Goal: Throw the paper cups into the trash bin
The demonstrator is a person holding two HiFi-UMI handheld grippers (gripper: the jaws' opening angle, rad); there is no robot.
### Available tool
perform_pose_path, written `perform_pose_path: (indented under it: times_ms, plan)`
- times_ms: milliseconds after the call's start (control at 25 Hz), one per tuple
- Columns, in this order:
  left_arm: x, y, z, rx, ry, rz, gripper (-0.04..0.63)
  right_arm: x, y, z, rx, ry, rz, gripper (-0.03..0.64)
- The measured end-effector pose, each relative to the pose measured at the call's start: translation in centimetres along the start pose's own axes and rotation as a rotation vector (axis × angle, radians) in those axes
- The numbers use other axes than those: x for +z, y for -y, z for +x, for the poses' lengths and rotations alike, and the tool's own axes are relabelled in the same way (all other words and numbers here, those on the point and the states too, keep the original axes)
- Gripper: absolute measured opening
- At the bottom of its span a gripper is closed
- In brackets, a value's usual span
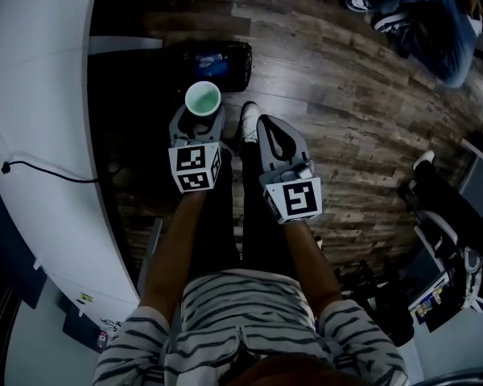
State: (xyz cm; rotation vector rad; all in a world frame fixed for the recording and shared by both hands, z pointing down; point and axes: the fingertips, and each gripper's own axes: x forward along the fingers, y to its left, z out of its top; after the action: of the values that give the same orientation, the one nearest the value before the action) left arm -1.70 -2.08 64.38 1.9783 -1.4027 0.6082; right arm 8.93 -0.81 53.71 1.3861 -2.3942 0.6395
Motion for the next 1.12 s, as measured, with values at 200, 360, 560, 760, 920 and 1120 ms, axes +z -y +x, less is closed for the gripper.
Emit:
perform_pose_path:
  times_ms: [200,360,560,760,920,1120]
  plan:
    - [-1.4,-0.1,2.3,-0.013,-0.026,-0.057,0.293,-0.9,0.3,0.5,0.006,0.004,0.008,0.008]
    - [-2.7,-0.6,3.8,-0.011,-0.053,-0.086,0.293,-1.9,0.4,0.8,0.008,-0.011,0.000,0.009]
    - [-4.5,-1.2,5.6,-0.001,-0.088,-0.089,0.293,-2.9,0.6,1.3,0.009,-0.019,0.014,0.009]
    - [-6.3,-2.0,7.5,-0.009,-0.124,-0.104,0.293,-4.3,0.7,1.9,0.006,-0.039,0.017,0.009]
    - [-7.4,-2.5,9.1,-0.021,-0.164,-0.088,0.293,-5.2,0.6,2.4,0.005,-0.045,0.024,0.009]
    - [-8.5,-3.0,11.4,-0.033,-0.191,-0.084,0.293,-6.1,0.9,3.0,-0.002,-0.049,0.030,0.008]
